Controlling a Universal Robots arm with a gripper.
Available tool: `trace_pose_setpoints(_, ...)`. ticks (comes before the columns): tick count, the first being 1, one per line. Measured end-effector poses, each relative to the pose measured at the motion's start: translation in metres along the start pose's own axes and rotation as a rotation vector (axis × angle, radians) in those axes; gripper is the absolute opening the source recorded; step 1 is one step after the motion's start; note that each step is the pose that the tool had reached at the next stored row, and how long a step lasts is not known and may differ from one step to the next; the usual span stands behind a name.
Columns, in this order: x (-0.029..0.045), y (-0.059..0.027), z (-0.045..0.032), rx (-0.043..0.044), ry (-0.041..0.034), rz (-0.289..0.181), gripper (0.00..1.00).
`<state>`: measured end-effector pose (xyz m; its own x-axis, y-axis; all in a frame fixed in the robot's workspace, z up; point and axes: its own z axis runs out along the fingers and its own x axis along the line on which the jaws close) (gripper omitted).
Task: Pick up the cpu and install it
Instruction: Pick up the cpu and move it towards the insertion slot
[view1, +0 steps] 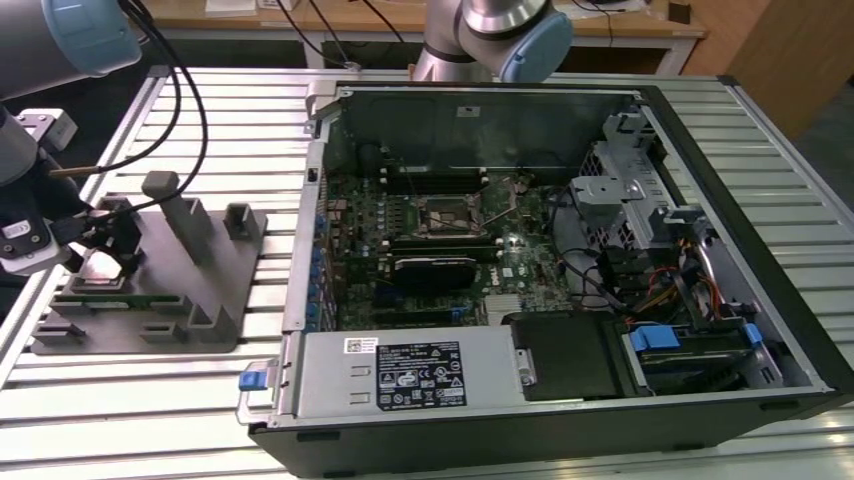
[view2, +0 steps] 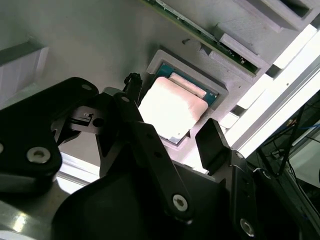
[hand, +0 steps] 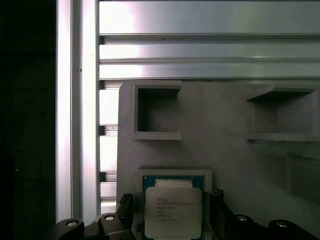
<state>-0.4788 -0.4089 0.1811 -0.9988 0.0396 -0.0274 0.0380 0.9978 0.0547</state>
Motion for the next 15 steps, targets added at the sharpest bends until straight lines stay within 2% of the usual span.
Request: trace_pose_setpoints(15, 0.0000, -0.0001, 0.0010, 0.0000, 0.0001, 0.000, 0.71)
